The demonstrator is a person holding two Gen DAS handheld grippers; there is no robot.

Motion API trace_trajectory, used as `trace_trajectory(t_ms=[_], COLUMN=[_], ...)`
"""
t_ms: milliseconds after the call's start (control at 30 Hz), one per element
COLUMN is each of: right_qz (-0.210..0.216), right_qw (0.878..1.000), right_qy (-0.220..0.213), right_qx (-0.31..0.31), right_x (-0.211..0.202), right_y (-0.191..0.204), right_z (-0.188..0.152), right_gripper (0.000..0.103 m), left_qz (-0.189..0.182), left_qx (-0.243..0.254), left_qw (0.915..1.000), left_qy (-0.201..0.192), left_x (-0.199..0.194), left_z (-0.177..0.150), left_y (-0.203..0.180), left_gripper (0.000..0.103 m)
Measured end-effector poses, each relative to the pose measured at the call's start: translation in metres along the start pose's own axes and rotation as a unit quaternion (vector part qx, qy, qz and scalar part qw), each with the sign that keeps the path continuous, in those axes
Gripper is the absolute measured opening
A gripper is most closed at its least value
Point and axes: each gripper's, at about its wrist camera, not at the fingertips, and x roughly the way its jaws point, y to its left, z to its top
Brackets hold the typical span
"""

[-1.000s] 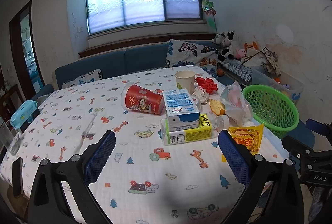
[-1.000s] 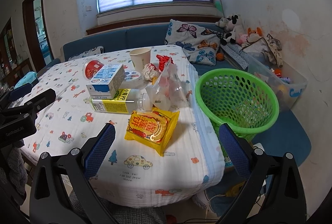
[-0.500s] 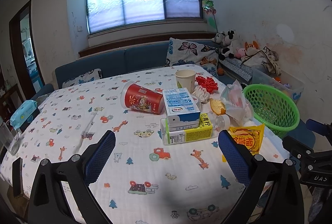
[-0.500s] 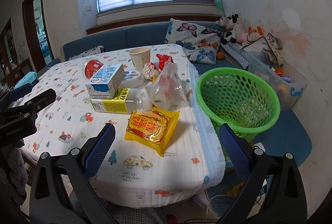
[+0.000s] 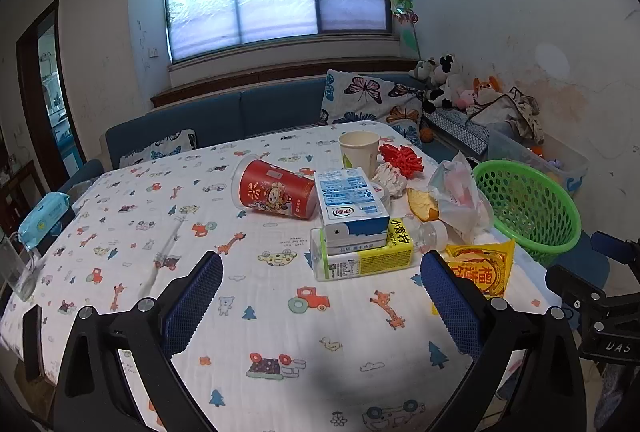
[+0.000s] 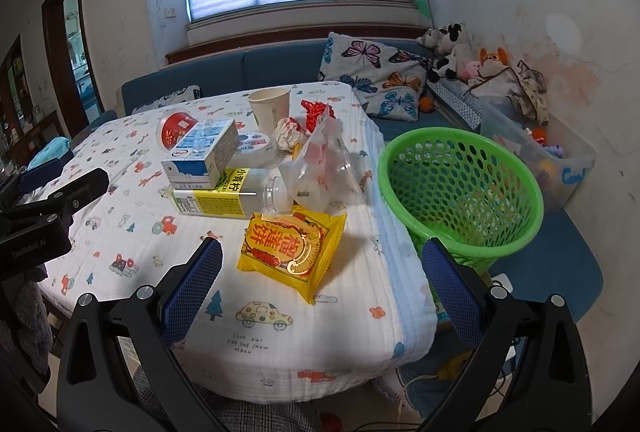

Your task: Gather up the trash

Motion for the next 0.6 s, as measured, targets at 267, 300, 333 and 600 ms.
trace_trajectory(t_ms=[267, 300, 333, 600], right_qz=[0.007, 0.009, 0.010, 0.016], right_qw=[1.000, 1.000, 1.000, 0.999], right_qy=[0.011, 0.014, 0.017, 0.038], right_qx=[-0.010, -0.011, -0.012, -0.010], right_x=[0.012, 0.015, 0.017, 0.037], right_y=[0.000, 0.000, 0.000, -0.009], right_z=[0.001, 0.000, 0.000, 0.005], right_gripper=[0.098, 0.098, 0.098, 0.093], left_qz=[0.004, 0.005, 0.006, 0.010], left_qx=[-0.003, -0.004, -0.005, -0.012], left_qw=[1.0000, 1.0000, 0.9999, 0.9996], left_qy=[0.006, 0.007, 0.008, 0.023], left_x=[0.010, 0.011, 0.013, 0.030], left_z=[0.009, 0.010, 0.011, 0.018], left_y=[0.004, 0.005, 0.006, 0.012], left_gripper=[0.096, 0.096, 0.096, 0.096])
